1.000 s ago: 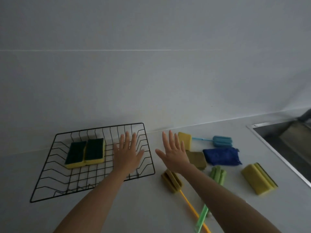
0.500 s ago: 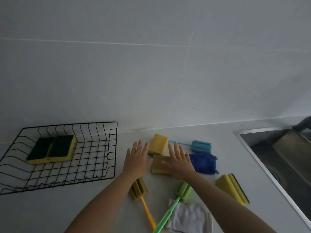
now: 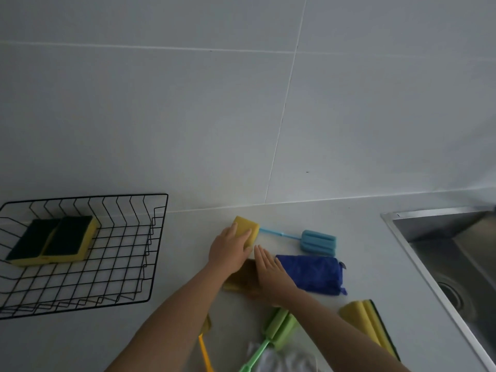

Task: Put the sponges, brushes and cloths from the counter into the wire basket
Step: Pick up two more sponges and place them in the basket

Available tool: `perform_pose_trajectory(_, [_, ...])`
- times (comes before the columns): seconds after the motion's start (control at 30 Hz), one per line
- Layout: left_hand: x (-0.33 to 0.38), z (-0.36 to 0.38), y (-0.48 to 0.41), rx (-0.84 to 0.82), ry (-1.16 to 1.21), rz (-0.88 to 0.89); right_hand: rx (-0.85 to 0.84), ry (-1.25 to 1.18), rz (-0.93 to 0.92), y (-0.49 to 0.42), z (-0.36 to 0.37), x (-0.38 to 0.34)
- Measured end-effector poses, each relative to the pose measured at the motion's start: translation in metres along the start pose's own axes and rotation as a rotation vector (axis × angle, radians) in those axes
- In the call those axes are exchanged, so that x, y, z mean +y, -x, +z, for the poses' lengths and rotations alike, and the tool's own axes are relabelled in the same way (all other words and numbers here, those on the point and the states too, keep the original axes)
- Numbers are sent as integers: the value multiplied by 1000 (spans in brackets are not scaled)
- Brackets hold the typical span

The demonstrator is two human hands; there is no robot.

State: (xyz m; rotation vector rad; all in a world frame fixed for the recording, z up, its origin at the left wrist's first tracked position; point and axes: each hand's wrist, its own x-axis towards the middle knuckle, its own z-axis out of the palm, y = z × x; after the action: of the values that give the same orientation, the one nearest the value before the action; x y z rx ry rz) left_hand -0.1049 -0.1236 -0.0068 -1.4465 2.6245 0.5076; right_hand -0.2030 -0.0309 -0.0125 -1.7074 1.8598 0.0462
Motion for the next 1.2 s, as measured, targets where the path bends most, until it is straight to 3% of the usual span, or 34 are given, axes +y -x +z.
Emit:
perform_pose_trajectory(0.13, [11,0,-11,-47,46,-51,24,-23,14,-4,3,0])
perform_pose_trajectory(0.33, [14,9,-19,32,-37,-65,63,-1,-12,-4,6,3])
perform_pose_trajectory(0.6, [-7,-2,-22,40,31,-75,173,-274,76,0,-3,19])
perform_pose_trajectory(0.77, [-34,-16,-18,108,275,-201,291,-751,204,-3,-16,18])
perform_pose_trajectory(0.9, [-48,-20,-11,85,622,-305,258,-1160,258,-10,-24,15])
perform_pose_trajectory(1.1, [-50,-47,8,130,1035,-287,265,-1643,333,-14,-36,4])
perform_pose_trajectory(1.2, [-60,-58,23,95,1134,-296,229,-1753,310,-13,-42,-6])
